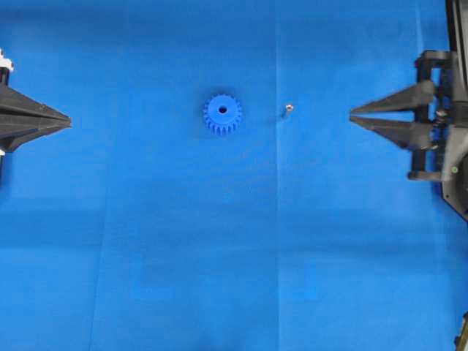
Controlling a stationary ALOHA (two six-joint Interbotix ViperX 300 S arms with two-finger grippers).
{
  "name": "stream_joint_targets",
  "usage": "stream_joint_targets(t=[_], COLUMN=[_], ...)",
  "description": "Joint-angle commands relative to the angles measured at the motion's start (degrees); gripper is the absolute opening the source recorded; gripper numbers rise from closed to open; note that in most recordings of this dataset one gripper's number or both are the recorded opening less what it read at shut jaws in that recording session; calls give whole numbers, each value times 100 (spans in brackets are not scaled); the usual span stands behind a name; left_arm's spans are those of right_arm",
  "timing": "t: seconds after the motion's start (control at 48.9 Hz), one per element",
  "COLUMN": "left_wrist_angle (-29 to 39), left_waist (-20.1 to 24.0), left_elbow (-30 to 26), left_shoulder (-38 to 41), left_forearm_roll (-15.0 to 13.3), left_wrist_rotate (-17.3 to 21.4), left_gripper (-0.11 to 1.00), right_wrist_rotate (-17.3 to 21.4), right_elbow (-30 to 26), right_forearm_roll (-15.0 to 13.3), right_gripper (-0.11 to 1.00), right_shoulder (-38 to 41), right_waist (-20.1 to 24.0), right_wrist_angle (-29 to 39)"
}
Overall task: Insert the shaft placed at a random location into the center hole of the small gear at another random location.
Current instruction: 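Move the right gripper left over the upright silver shaft, then close the right gripper on the silver shaft and lift it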
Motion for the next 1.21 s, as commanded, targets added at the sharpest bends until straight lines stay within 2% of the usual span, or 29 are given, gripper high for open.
stream_joint_targets(t=[0.0,0.164,0.204,0.327,0.491,0.654,0.859,1.063,1.186], left_wrist_angle=[-26,-35,-26,-35,-26,-35,-26,-35,-26], left_waist=[-18,-18,-18,-18,-9,18,18,26,35], left_elbow=[-88,-70,-62,-53,-18,0,26,44,62], left_shoulder=[18,9,9,18,9,9,18,9,9], left_forearm_roll=[9,9,9,9,9,9,9,18,9], left_wrist_rotate=[9,9,9,9,9,9,9,26,44], left_gripper=[0,0,0,0,0,0,0,0,0], right_wrist_rotate=[9,9,18,18,44,44,35,35,35], right_elbow=[-44,18,44,18,-158,-369,-519,-510,-501], right_forearm_roll=[44,88,141,404,571,791,993,1020,1028], right_gripper=[29,79,85,75,77,77,77,75,65], right_shoulder=[483,1608,1925,2918,4078,4799,5203,5212,5203], right_waist=[-97,-308,-396,-563,-589,-624,-729,-729,-729], right_wrist_angle=[-369,-1292,-1538,-2180,-2751,-2971,-3041,-3129,-3103])
